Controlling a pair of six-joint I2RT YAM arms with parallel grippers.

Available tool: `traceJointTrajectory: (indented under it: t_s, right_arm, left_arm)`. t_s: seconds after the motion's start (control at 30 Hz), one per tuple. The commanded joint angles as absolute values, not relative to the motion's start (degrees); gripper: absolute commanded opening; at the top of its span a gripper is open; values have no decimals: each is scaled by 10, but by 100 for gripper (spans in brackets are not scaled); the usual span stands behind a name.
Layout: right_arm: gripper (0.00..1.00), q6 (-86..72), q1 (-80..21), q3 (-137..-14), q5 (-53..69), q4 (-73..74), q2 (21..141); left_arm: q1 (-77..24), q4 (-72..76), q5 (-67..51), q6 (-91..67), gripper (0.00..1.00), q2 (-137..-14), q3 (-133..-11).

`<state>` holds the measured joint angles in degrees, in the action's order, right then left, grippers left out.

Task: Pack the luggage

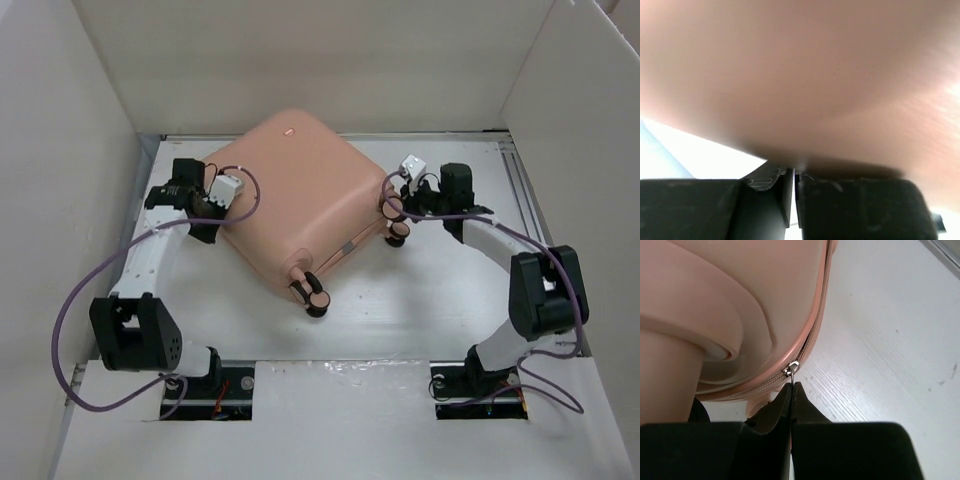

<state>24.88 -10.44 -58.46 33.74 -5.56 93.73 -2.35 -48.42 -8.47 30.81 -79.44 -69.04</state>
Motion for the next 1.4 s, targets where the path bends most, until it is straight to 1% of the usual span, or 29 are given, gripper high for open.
traceJointTrajectory:
  t_s: [0.0, 0.13, 0.17, 0.2, 0.23, 0.27, 0.33, 0.37, 0.4, 0.43, 0.47, 0.5, 0.53, 0.57, 0.6, 0.63, 0.67, 0.73, 0.77, 0.8, 0.83, 0.87, 1.0, 1.03, 1.1, 1.17, 1.2, 1.3, 1.37]
  right_arm:
    - [0, 257, -155, -558, 351, -85, 853]
    - [0, 199, -198, -496, 323, -80, 753]
    - [0, 188, -214, -479, 305, -80, 731]
    - [0, 179, -233, -462, 261, -80, 709]
    - [0, 168, -275, -425, 239, -80, 686]
    - [0, 130, -296, -405, 219, -97, 645]
    - [0, 76, -358, -344, 168, -126, 611]
    - [0, 18, -380, -325, 145, -160, 585]
    - [0, -8, -403, -307, 122, -180, 575]
    - [0, -27, -426, -291, 73, -199, 568]
    - [0, -40, -469, -270, 49, -215, 563]
    - [0, -60, -488, -264, 23, -235, 563]
    - [0, -68, -502, -264, -15, -241, 562]
    - [0, -75, -520, -258, -26, -241, 562]
    - [0, -81, -526, -258, -26, -246, 577]
    - [0, -86, -526, -264, -32, -246, 584]
    - [0, -86, -534, -270, -32, -246, 592]
    - [0, -91, -553, -288, -32, -246, 619]
    - [0, -91, -560, -295, -50, -246, 628]
    - [0, -91, -575, -310, -56, -246, 640]
    - [0, -97, -580, -317, -63, -262, 663]
    - [0, -103, -580, -324, -63, -269, 676]
    - [0, -142, -593, -361, -84, -300, 732]
    - [0, -151, -605, -366, -92, -308, 742]
    - [0, -182, -620, -374, -122, -331, 769]
    - [0, -206, -641, -395, -164, -337, 788]
    - [0, -213, -648, -400, -173, -350, 808]
    - [0, -213, -659, -424, -188, -357, 845]
    - [0, -220, -664, -430, -194, -357, 859]
  left_arm:
    - [-33, -373, -66, 308, 4, -876, -714]
    - [-33, -389, -107, 305, 15, -974, -850]
    - [-33, -402, -146, 305, 19, -974, -922]
    - [-33, -413, -162, 305, 25, -974, -950]
    - [-46, -413, -170, 305, 32, -960, -970]
    - [-62, -413, -170, 320, 34, -921, -982]
    - [-134, -389, -153, 344, 37, -868, -970]
    - [-163, -388, -153, 370, 44, -839, -952]
    - [-219, -388, -153, 384, 49, -789, -915]
    - [-248, -395, -132, 390, 51, -770, -898]
    - [-270, -409, -108, 385, 51, -759, -883]
    - [-280, -419, -91, 367, 42, -753, -876]
    - [-265, -425, -62, 353, 38, -753, -868]
    - [-240, -420, -52, 339, 38, -753, -867]
    - [-213, -415, -44, 325, 36, -753, -862]
    - [-155, -415, -58, 314, 29, -753, -869]
    - [-132, -424, -92, 321, 28, -758, -878]
    - [-119, -515, -194, 372, 27, -750, -898]
    - [-141, -560, -286, 454, 31, -743, -903]
    - [-173, -638, -312, 491, 41, -734, -898]
    - [-242, -648, -329, 505, 49, -703, -862]
    - [-273, -648, -329, 505, 56, -684, -837]
    - [-360, -608, -309, 485, 74, -614, -743]
    - [-368, -597, -304, 477, 80, -607, -733]
    - [-373, -590, -290, 442, 88, -602, -721]
    - [-374, -572, -259, 394, 98, -602, -712]
    - [-374, -572, -249, 370, 100, -607, -712]
    - [-374, -562, -240, 335, 100, -607, -712]
    - [-374, -539, -240, 272, 100, -601, -694]
